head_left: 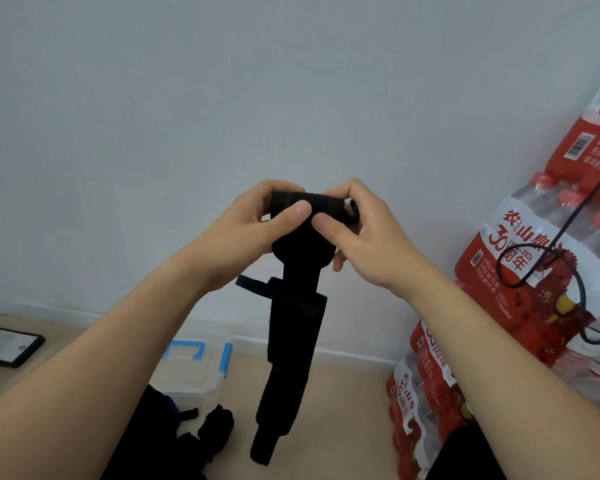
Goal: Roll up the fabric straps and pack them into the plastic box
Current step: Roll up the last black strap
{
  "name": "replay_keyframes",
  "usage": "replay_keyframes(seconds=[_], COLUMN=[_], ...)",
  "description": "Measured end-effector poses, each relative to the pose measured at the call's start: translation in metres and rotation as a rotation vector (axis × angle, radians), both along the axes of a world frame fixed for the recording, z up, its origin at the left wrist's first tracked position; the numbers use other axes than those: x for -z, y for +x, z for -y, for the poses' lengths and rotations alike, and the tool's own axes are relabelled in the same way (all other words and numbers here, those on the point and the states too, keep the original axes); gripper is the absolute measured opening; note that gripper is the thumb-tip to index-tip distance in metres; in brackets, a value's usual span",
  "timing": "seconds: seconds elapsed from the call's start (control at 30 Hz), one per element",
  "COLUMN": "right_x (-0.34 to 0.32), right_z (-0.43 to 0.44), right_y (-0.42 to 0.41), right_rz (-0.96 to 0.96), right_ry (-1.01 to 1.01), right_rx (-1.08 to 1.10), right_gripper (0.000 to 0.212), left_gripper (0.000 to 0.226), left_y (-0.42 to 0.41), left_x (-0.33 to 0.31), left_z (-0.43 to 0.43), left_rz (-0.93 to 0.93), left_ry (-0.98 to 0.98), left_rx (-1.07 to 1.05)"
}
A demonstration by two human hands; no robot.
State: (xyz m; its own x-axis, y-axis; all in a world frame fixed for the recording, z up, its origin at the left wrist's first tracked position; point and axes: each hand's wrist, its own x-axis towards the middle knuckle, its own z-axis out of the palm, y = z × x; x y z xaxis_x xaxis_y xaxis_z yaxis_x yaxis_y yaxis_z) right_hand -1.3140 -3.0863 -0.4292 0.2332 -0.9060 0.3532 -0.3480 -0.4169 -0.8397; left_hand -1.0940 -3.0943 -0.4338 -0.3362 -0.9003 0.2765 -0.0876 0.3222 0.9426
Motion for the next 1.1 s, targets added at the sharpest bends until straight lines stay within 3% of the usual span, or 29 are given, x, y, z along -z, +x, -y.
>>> replay_keyframes(seconds=[0.13, 0.23, 0.3, 0.4, 0.47, 0.6, 0.83, 0.9, 0.97, 1.1], right_x=[0.003, 0.003, 0.004, 0.011, 0.018, 0.024, 0.017, 0.016, 0.014, 0.016], right_z=[-0.002, -0.003, -0.005, -0.007, -0.005, -0.003, -0.001, -0.001, 0.000, 0.004], right_y=[0.004, -0.001, -0.006, -0.006, -0.002, 0.007, 0.009, 0.009, 0.008, 0.004], right_rz=[0.012, -0.009, -0.154, -0.361, -0.378, -0.186, -0.130, -0.033, 0.019, -0.028], right_ry=[0.004, 0.095, 0.214, 0.300, 0.175, -0.050, -0.051, -0.025, 0.014, 0.081], right_rx=[-0.043, -0.036, -0.061, -0.132, -0.111, -0.065, -0.022, 0.053, 0.130, 0.131], right_gripper=[0.025, 0.066, 0.101, 0.126, 0.135, 0.105, 0.020, 0.018, 0.031, 0.048], left_gripper=[0.025, 0.025, 0.028, 0.025, 0.023, 0.021, 0.020, 0.020, 0.021, 0.026], left_y=[0.002, 0.000, -0.003, -0.006, -0.005, -0.002, -0.001, 0.000, 0.000, -0.001], left_x=[0.001, 0.002, 0.003, 0.004, 0.005, 0.007, 0.006, 0.004, 0.004, 0.003], left_z=[0.002, 0.003, 0.003, 0.006, 0.009, 0.012, 0.011, 0.009, 0.006, 0.003], left_rz=[0.049, 0.006, -0.040, -0.091, -0.150, -0.251, -0.239, -0.210, -0.177, -0.175], left_ry=[-0.020, -0.051, -0.067, -0.081, -0.060, 0.006, 0.011, 0.014, 0.010, -0.002], left_rx=[-0.015, -0.052, -0.119, -0.274, -0.348, -0.301, -0.268, -0.235, -0.184, -0.117])
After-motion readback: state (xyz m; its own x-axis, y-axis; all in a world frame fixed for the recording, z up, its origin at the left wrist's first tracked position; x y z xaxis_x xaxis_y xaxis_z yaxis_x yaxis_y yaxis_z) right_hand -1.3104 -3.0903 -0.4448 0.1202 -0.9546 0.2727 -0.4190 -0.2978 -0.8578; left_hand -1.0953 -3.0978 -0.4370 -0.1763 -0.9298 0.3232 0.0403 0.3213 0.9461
